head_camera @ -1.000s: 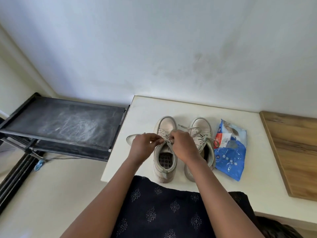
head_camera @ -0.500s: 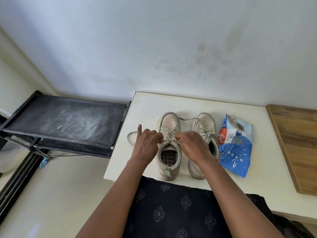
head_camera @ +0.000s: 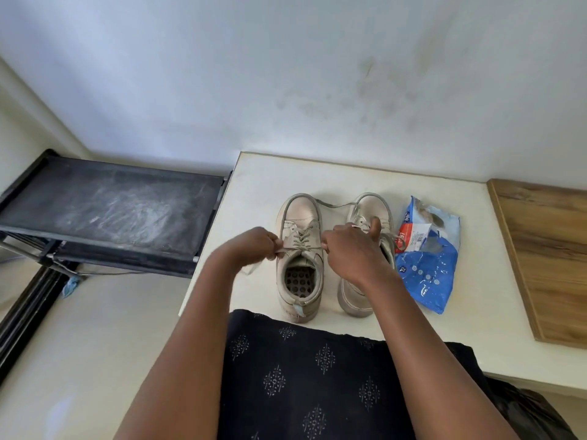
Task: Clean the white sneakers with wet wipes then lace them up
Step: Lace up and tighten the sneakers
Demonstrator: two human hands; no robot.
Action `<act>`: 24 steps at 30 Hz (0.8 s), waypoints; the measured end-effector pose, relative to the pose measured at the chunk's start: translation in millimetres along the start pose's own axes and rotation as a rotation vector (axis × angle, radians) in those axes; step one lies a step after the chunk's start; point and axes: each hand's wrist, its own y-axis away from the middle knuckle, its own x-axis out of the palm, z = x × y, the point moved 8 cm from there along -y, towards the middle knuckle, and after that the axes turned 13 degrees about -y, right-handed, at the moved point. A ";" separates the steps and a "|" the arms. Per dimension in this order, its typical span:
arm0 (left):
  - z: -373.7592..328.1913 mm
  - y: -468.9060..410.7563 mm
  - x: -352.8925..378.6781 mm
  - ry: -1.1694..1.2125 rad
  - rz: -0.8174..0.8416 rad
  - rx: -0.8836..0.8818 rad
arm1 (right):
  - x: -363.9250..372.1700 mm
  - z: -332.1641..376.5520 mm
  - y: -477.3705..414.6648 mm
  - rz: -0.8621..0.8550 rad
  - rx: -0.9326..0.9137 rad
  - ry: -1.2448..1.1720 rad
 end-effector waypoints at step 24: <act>-22.5 3.2 -12.2 0.905 -0.021 0.223 | -6.1 -0.3 -14.7 -0.058 0.160 -1.922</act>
